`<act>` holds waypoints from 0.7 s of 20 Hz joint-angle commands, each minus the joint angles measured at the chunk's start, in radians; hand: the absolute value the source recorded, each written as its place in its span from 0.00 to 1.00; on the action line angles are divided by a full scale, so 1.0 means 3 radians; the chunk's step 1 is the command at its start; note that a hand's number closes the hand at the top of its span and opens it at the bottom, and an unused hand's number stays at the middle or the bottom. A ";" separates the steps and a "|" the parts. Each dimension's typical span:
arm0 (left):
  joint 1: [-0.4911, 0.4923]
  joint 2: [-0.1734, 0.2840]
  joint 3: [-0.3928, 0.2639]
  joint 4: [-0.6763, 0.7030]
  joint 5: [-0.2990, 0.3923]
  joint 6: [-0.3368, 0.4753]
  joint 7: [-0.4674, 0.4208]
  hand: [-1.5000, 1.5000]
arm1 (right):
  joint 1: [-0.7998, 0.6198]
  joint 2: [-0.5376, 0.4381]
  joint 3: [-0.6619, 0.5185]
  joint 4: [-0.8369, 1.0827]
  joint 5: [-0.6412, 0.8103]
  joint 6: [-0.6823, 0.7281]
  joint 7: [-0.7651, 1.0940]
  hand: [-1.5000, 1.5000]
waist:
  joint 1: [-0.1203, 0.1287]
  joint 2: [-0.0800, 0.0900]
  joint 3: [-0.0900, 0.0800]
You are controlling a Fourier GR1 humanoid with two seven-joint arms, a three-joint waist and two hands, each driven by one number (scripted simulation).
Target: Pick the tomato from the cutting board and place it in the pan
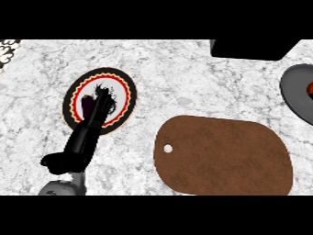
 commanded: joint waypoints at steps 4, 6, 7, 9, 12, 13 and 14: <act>-0.0049 -0.0084 -0.0060 -0.0019 -0.0006 0.0022 0.0038 0.50 | -0.0108 -0.0069 -0.0161 0.0218 -0.0214 0.0598 -0.0320 0.00 | 0.0001 0.0010 0.0011; -0.0123 -0.0051 -0.0018 -0.0038 -0.0007 0.0025 0.0098 0.50 | -0.0080 -0.0007 -0.0244 0.0185 -0.0298 0.0480 -0.0466 0.00 | -0.0016 0.0006 0.0011; 0.0063 -0.0092 -0.0162 -0.0028 -0.0086 0.0058 -0.0071 0.50 | -0.0151 0.0037 -0.0349 0.0104 -0.0407 0.0365 -0.0523 0.00 | 0.0016 0.0006 0.0014; -0.0005 0.0006 0.0019 0.0013 0.0003 -0.0006 -0.0045 0.50 | -0.0078 0.0052 -0.0521 0.0016 -0.0593 0.0316 -0.0838 0.00 | -0.0022 0.0014 0.0017; -0.0105 -0.0014 0.0084 -0.0012 0.0039 0.0044 0.0116 0.50 | -0.0090 -0.0046 -0.0737 -0.0041 -0.0836 0.0455 -0.1083 0.00 | -0.0088 -0.0018 0.0011; -0.0087 -0.0072 0.0043 0.0101 -0.0030 0.0098 0.0009 0.50 | -0.0053 -0.0014 -0.0826 -0.0028 -0.0938 0.0490 -0.1171 0.00 | -0.0117 -0.0020 0.0007; 0.0006 -0.0087 -0.0018 0.0114 -0.0074 0.0105 -0.0042 0.50 | -0.0044 -0.0030 -0.0897 0.0016 -0.1024 0.0590 -0.1155 0.00 | -0.0130 -0.0039 0.0001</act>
